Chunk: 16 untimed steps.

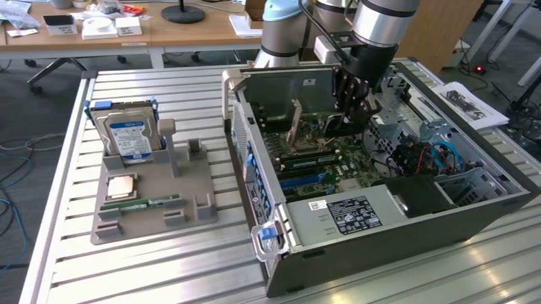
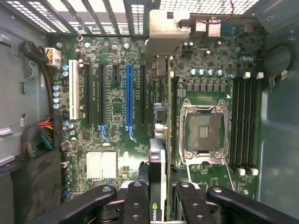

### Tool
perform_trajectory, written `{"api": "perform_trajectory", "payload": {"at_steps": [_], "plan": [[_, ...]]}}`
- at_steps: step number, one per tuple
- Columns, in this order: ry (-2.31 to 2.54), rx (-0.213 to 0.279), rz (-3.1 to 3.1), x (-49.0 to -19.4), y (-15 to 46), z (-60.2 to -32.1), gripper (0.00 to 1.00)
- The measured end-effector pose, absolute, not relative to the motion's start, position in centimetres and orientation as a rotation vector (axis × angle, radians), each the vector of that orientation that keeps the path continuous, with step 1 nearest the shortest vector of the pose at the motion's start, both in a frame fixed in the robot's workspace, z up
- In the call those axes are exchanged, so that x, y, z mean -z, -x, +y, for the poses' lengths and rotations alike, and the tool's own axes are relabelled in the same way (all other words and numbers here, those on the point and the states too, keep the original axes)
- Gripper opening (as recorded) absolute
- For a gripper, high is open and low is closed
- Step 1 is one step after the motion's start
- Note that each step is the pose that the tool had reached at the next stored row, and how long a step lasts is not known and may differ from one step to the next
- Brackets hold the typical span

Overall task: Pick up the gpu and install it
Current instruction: 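Insert the gpu into the slot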

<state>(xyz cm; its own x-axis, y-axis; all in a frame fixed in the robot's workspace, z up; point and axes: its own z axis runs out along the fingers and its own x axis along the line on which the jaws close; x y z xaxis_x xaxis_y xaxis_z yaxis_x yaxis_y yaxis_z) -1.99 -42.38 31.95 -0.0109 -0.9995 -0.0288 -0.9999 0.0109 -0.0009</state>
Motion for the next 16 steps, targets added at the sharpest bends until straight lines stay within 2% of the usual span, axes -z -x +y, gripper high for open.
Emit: {"api": "perform_trajectory", "payload": {"at_steps": [16], "plan": [[2.194,-0.031,2.218,-31.95,1.99,-42.91,0.27]]}}
